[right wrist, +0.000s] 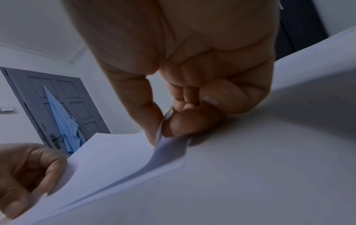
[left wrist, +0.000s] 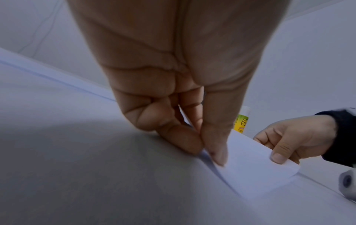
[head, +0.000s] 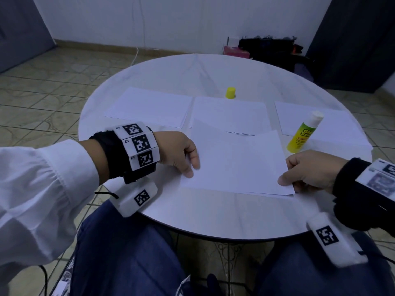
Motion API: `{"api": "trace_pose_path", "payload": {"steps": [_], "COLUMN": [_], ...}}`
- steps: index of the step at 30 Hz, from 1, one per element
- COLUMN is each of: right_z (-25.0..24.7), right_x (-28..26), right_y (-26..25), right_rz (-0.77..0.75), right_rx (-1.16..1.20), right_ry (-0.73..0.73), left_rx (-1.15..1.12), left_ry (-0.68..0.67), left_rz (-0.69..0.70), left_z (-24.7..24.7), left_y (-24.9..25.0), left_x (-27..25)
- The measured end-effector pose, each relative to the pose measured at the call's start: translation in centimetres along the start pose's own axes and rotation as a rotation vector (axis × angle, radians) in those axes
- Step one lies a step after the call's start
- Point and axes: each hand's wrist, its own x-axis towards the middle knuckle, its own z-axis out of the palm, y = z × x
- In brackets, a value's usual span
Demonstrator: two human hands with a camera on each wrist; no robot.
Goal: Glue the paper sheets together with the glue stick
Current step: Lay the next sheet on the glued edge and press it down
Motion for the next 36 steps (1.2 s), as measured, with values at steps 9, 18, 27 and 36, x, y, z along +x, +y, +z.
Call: {"api": "trace_pose_path", "payload": {"steps": [9, 18, 27, 36], "right_z": [0.0, -0.77, -0.63, -0.49], "right_x": [0.06, 0.03, -0.19, -0.28], "right_y": [0.0, -0.41, -0.46, -0.49], "right_rz": [0.005, 0.036, -0.001, 0.008], "right_rx": [0.012, 0.034, 0.025, 0.021], "right_ry": [-0.002, -0.021, -0.028, -0.014], "left_rx": [-0.007, -0.011, -0.02, -0.04], "left_ry": [0.002, -0.011, -0.028, -0.03], "left_rz": [-0.005, -0.012, -0.006, -0.017], "left_z": [0.21, 0.12, 0.21, 0.28], "left_y": [0.14, 0.17, 0.25, 0.24], "left_x": [0.05, 0.34, 0.45, 0.46]}}
